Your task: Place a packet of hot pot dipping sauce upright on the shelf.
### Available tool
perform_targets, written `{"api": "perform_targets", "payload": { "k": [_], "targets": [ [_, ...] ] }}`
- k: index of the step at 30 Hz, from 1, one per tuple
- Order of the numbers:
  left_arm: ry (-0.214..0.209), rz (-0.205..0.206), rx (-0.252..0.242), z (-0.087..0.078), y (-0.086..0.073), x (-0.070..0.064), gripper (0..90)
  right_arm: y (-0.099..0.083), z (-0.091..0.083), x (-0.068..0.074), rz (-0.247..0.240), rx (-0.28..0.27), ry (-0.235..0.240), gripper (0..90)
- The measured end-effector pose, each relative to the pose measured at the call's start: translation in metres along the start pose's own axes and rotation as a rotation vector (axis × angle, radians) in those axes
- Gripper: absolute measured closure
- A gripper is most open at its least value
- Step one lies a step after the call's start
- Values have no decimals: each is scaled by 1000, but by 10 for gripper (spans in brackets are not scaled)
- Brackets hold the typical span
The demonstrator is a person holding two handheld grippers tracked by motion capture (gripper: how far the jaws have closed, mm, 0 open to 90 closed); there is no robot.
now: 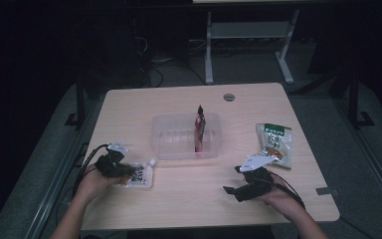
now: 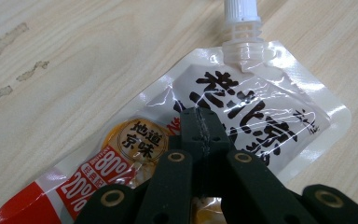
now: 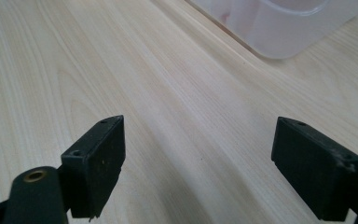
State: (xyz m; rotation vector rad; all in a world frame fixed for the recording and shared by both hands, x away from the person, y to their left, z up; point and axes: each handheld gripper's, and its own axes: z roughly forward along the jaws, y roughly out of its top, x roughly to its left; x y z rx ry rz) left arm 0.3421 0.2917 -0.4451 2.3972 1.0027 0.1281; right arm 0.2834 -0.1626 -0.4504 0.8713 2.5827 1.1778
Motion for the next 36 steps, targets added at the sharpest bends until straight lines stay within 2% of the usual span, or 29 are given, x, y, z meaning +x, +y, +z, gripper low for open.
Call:
{"api": "perform_targets", "payload": {
  "k": [3, 7, 9, 12, 15, 21, 25, 28, 31, 35, 36],
  "targets": [
    [-4, -1, -8, -1, 0, -3, 900, 0, 0, 0, 1, 1, -1, 172],
    [-17, 20, -19, -5, -1, -12, 900, 0, 0, 0, -4, 3, -4, 172],
    [-2, 31, -19, -9, -3, -14, 900, 0, 0, -1, -3, 4, -5, 172],
    [32, 17, -5, -12, -8, -10, 900, 0, 0, -1, -5, 5, -4, 172],
    [23, -4, -13, -9, -10, -8, 900, 0, 1, 1, -10, 7, -1, 172],
    [5, 17, -2, -1, -6, -13, 900, 0, 2, 1, -14, 10, 3, 172],
    [-38, 12, -13, 4, -4, -19, 900, 0, 2, 1, -21, 9, 5, 172],
    [-69, 27, -15, 9, 0, -31, 900, 1, 2, 2, -17, 11, 4, 172],
    [-108, 66, 0, 16, 8, -45, 900, 1, 3, 2, -17, 14, 5, 172],
    [-138, 89, -6, 24, 18, -59, 900, 1, 3, 2, -17, 15, 8, 172],
    [-145, 106, -2, 26, 21, -63, 900, 1, 3, 2, -17, 14, 9, 172]
  ]
}}
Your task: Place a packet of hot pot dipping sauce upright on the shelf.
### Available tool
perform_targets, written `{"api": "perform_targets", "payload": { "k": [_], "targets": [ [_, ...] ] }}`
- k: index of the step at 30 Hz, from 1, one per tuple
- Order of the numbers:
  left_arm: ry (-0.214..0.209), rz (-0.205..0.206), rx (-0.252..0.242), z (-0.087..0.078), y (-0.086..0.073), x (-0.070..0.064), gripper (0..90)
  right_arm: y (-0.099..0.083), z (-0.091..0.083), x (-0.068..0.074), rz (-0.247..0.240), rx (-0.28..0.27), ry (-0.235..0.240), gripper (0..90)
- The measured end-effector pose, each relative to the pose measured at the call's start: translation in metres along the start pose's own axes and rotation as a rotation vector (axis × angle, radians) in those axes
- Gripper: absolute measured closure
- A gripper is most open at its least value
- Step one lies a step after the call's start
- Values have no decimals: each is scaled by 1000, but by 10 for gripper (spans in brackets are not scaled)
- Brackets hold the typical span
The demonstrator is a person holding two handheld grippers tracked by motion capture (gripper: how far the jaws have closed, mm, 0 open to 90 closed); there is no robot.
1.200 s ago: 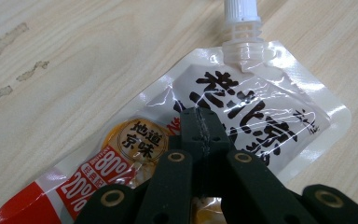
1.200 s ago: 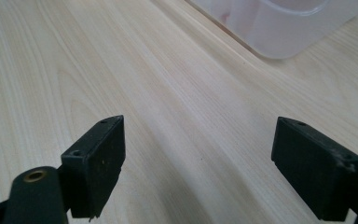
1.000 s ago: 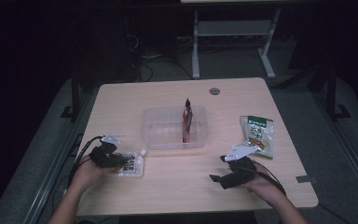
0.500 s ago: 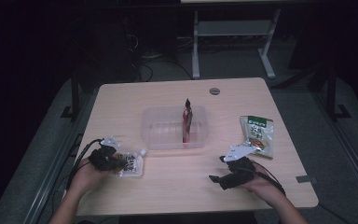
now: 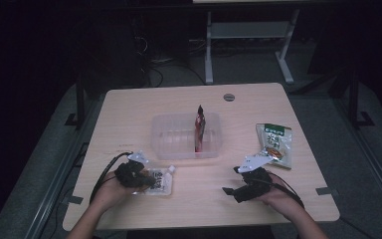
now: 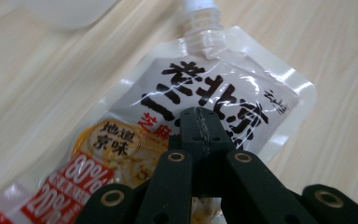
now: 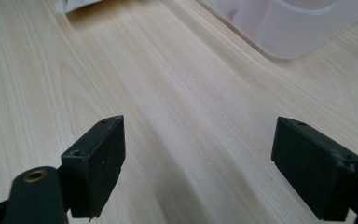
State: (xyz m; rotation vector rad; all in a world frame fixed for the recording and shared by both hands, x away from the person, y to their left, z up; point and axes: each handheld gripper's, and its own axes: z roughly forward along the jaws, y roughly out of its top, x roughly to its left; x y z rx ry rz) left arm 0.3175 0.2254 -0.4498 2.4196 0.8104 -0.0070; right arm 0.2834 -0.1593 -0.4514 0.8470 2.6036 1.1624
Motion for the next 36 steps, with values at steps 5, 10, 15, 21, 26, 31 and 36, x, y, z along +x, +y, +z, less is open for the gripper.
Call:
{"api": "perform_targets", "payload": {
  "k": [5, 10, 15, 21, 26, 31, 36],
  "targets": [
    [-33, 43, -1, 16, 17, -19, 900, 0, 1, 0, -12, -1, 7, 172],
    [-63, 88, 3, 28, 31, -35, 900, 1, 1, 0, 18, 4, 41, 171],
    [-78, 131, -1, 41, 44, -48, 900, 7, 3, -2, 64, 33, 119, 145],
    [-103, 165, -4, 54, 58, -62, 900, 11, 5, 3, 54, 48, 137, 135],
    [-114, 193, -7, 63, 69, -70, 900, 13, 5, 5, 60, 47, 143, 129],
    [-113, 201, -14, 58, 70, -71, 900, 13, 7, 3, 86, 61, 149, 132],
    [-77, 189, -18, 43, 62, -64, 900, 13, 9, 4, 97, 68, 159, 134]
  ]
}}
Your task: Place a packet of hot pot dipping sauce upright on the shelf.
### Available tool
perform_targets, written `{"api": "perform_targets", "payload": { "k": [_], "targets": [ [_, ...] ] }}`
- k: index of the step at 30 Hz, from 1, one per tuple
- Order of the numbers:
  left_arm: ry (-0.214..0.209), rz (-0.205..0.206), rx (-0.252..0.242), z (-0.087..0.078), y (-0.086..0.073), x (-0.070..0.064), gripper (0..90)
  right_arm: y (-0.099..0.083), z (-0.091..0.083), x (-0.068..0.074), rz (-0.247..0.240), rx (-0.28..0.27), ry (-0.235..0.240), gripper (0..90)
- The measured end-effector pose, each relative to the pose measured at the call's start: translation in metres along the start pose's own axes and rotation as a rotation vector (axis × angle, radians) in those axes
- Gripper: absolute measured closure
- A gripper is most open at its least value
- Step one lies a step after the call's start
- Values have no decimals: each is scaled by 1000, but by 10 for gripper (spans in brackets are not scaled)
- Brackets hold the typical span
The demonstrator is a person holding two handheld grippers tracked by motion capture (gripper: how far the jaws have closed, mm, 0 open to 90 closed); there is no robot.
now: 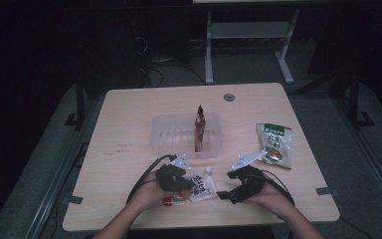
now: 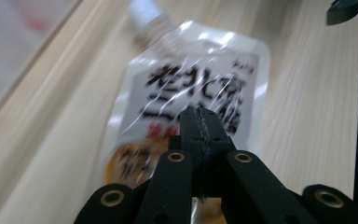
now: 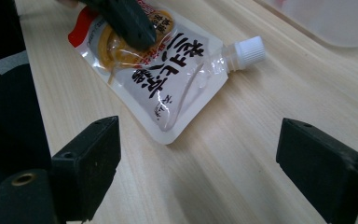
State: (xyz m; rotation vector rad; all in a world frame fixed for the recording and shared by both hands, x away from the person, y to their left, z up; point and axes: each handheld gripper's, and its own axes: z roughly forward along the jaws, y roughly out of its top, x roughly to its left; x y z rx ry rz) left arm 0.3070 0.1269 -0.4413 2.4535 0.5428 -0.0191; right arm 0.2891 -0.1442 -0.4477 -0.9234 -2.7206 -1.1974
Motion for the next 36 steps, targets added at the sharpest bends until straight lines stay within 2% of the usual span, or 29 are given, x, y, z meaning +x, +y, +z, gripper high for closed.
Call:
{"api": "perform_targets", "payload": {
  "k": [1, 3, 4, 5, 6, 9, 10, 11, 13, 16, 20, 25, 36],
  "targets": [
    [13, -13, -4, -5, -4, 1, 900, 0, 1, 0, 1, -2, 3, 135],
    [34, -17, -1, -12, -8, 3, 900, 0, 2, 1, -1, 3, 7, 135],
    [39, -6, 11, -15, -11, 6, 900, 1, 3, 2, 1, 5, 9, 135],
    [45, -17, 8, -16, -13, 6, 900, 1, 4, 2, 4, 6, 11, 136],
    [43, -37, -6, -16, -16, 6, 900, 1, 5, 2, 9, 9, 12, 137],
    [48, -40, -8, -13, -15, 6, 900, 2, 8, 2, 13, 12, 18, 142],
    [51, -14, 13, -12, -14, 7, 900, 3, 10, 2, 16, 8, 27, 143],
    [54, -30, 6, -10, -14, 6, 900, 3, 11, 2, 16, 9, 29, 144],
    [54, -17, 21, -8, -12, 7, 900, 4, 14, 2, 17, 15, 36, 149],
    [58, -19, 28, -5, -12, 7, 900, 4, 18, 2, 21, 18, 44, 171],
    [63, 4, 62, -3, -10, 9, 900, 5, 20, 1, 48, 6, 64, 216],
    [61, -15, 73, 2, -8, 9, 900, 6, 23, -2, 64, 1, 70, 238],
    [63, -11, 81, 2, -7, 10, 900, 9, 35, -2, 89, 14, 105, 320]
  ]
}}
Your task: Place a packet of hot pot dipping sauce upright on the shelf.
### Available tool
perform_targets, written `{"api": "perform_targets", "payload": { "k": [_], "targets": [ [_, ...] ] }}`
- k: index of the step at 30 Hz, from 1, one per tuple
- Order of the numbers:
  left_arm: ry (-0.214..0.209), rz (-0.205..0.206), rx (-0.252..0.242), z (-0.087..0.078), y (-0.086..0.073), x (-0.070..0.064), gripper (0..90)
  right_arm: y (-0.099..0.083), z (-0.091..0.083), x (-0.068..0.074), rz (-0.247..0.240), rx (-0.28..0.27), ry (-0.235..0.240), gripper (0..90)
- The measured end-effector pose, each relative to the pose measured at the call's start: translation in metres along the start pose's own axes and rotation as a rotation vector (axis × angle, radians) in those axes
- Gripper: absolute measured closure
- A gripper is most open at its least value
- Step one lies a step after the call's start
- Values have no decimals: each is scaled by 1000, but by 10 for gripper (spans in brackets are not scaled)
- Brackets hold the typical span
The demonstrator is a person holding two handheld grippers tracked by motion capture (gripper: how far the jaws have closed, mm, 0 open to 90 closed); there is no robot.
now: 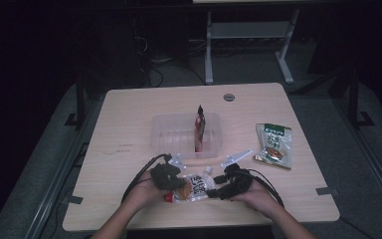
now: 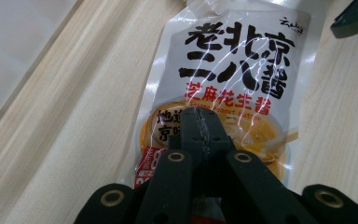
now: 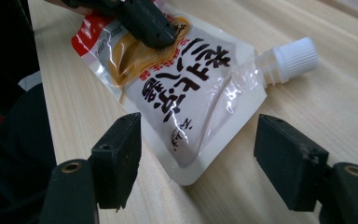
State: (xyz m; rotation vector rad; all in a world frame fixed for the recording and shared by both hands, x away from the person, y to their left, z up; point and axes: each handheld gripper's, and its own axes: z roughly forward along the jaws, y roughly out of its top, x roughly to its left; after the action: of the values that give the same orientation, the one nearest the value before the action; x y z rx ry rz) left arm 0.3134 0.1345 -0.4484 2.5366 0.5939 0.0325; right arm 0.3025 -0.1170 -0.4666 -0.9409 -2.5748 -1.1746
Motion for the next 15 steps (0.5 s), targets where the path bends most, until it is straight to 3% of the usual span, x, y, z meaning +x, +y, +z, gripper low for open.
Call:
{"api": "perform_targets", "payload": {
  "k": [7, 15],
  "targets": [
    [0, -2, -1, 0, 0, 0, 900, 6, 8, 1, 7, 3, 31, 388],
    [0, -4, -12, 0, -1, 0, 900, 10, 15, -4, 34, 6, 80, 537]
  ]
}}
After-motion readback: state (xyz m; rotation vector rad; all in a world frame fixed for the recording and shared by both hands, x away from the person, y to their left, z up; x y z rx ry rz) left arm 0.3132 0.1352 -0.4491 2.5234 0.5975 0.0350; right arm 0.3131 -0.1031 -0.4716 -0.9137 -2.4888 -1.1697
